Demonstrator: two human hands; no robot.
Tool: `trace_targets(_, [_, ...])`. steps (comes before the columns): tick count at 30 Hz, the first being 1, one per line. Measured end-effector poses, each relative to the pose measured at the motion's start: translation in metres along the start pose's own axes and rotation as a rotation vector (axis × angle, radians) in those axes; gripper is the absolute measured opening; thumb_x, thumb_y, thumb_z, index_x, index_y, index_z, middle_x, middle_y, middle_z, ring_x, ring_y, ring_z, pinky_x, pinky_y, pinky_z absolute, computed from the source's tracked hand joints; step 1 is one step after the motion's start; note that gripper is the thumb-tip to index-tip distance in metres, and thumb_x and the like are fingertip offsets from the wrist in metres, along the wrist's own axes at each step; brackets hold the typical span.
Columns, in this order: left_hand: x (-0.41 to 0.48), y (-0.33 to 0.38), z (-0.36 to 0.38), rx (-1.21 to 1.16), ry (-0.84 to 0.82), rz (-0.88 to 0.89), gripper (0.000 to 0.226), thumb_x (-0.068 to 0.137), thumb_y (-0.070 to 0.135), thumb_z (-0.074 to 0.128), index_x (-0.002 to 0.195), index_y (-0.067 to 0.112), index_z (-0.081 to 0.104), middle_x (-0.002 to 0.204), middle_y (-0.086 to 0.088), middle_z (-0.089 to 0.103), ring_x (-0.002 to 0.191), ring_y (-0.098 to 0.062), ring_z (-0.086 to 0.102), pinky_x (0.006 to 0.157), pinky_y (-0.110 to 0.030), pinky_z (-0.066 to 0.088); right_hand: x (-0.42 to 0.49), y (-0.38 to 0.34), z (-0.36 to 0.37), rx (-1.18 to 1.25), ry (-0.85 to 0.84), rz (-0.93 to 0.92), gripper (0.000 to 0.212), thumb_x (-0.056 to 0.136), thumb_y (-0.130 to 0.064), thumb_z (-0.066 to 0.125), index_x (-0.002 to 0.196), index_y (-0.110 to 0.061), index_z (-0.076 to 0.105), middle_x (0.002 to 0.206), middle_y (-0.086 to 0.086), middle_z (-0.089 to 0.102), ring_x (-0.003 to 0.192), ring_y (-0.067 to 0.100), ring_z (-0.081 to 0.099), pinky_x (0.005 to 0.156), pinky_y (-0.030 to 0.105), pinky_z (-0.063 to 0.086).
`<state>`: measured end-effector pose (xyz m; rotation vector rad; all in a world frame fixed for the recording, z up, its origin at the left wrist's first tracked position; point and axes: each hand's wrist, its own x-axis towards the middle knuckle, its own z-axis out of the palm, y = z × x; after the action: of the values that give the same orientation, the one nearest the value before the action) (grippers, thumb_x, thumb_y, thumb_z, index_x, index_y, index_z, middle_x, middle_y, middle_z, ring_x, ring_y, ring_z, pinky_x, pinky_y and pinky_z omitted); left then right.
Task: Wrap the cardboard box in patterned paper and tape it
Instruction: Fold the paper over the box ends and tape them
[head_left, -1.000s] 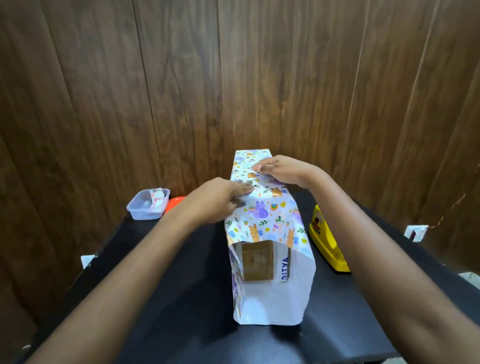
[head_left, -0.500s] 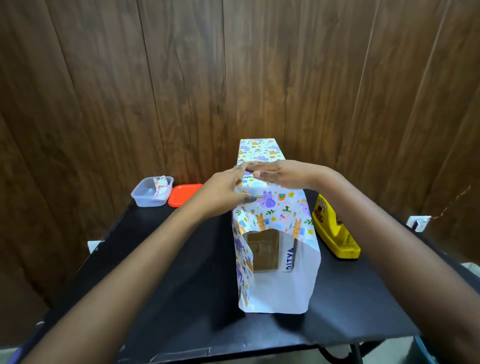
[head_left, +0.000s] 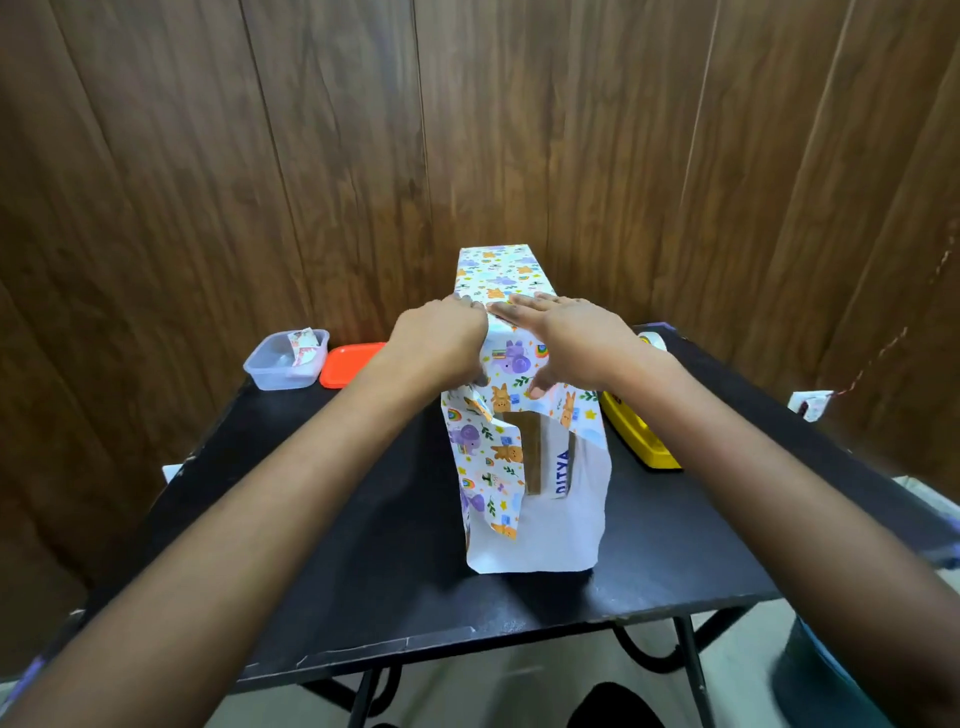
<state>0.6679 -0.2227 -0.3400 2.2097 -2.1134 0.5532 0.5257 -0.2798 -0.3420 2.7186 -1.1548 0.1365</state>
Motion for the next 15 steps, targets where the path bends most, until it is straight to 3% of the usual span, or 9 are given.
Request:
trace_targets(2, [-0.001, -0.001, -0.004, -0.010, 0.000, 0.012, 0.074, 0.078, 0.042, 0.071, 0.137, 0.012, 0.039, 0.142, -0.005, 0.043, 0.123, -0.023, 0.046, 0.086, -0.037, 0.044, -0.002, 0.003, 0.002, 0.000, 0.013, -0.003, 0.105, 0.074, -0.033, 0.077, 0.151, -0.033, 0.006, 0.159, -0.006, 0.010, 0.146, 0.018, 0.011, 0.114, 0.038, 0.020])
trace_targets(4, [-0.004, -0.009, -0.008, -0.177, -0.037, 0.022, 0.072, 0.077, 0.044, 0.071, 0.136, 0.014, 0.042, 0.139, -0.001, 0.046, 0.120, -0.021, 0.049, 0.090, -0.036, 0.045, -0.004, 0.005, 0.001, 0.027, 0.019, -0.001, 0.104, 0.074, -0.033, 0.077, 0.150, -0.034, 0.007, 0.159, -0.008, 0.011, 0.146, 0.016, 0.011, 0.113, 0.034, 0.024])
trace_targets(7, [-0.021, -0.023, -0.005, -0.797, -0.062, 0.000, 0.059, 0.083, 0.044, 0.064, 0.135, 0.020, 0.048, 0.130, 0.007, 0.057, 0.115, -0.009, 0.054, 0.099, -0.033, 0.043, -0.006, 0.006, 0.001, 0.070, 0.029, 0.001, 0.103, 0.075, -0.031, 0.077, 0.150, -0.036, 0.007, 0.158, -0.010, 0.011, 0.146, 0.015, 0.010, 0.111, 0.032, 0.027])
trace_targets(9, [-0.039, -0.023, 0.008, -1.218, 0.010, 0.011, 0.051, 0.088, 0.035, 0.060, 0.137, 0.024, 0.047, 0.129, 0.014, 0.057, 0.116, 0.001, 0.053, 0.103, -0.030, 0.042, -0.006, 0.005, 0.003, 0.092, 0.032, 0.000, 0.101, 0.077, -0.031, 0.076, 0.150, -0.036, 0.006, 0.158, -0.010, 0.011, 0.146, 0.016, 0.009, 0.112, 0.033, 0.025])
trace_targets(11, [-0.057, -0.017, 0.025, -1.451, 0.073, 0.054, 0.049, 0.088, 0.021, 0.060, 0.132, 0.035, 0.045, 0.127, 0.022, 0.055, 0.116, 0.007, 0.052, 0.095, -0.017, 0.045, -0.005, 0.005, 0.003, 0.106, 0.034, -0.002, 0.100, 0.077, -0.031, 0.075, 0.150, -0.035, 0.007, 0.159, -0.009, 0.011, 0.147, 0.017, 0.008, 0.114, 0.033, 0.023])
trace_targets(13, [-0.070, -0.006, 0.040, -1.464, 0.113, 0.040, 0.065, 0.082, 0.019, 0.068, 0.134, 0.042, 0.036, 0.136, 0.024, 0.046, 0.122, 0.012, 0.042, 0.093, -0.009, 0.041, -0.005, 0.003, 0.003, 0.099, 0.033, -0.004, 0.099, 0.078, -0.031, 0.075, 0.150, -0.034, 0.007, 0.159, -0.007, 0.012, 0.146, 0.019, 0.009, 0.114, 0.035, 0.021])
trace_targets(15, [-0.072, 0.003, 0.053, -1.292, 0.142, 0.017, 0.093, 0.076, 0.024, 0.075, 0.147, 0.037, 0.017, 0.153, 0.021, 0.016, 0.134, 0.017, 0.017, 0.102, -0.003, 0.025, -0.005, 0.002, 0.003, 0.094, 0.036, 0.008, 0.099, 0.078, -0.031, 0.075, 0.151, -0.033, 0.008, 0.159, -0.007, 0.013, 0.146, 0.020, 0.010, 0.115, 0.038, 0.024])
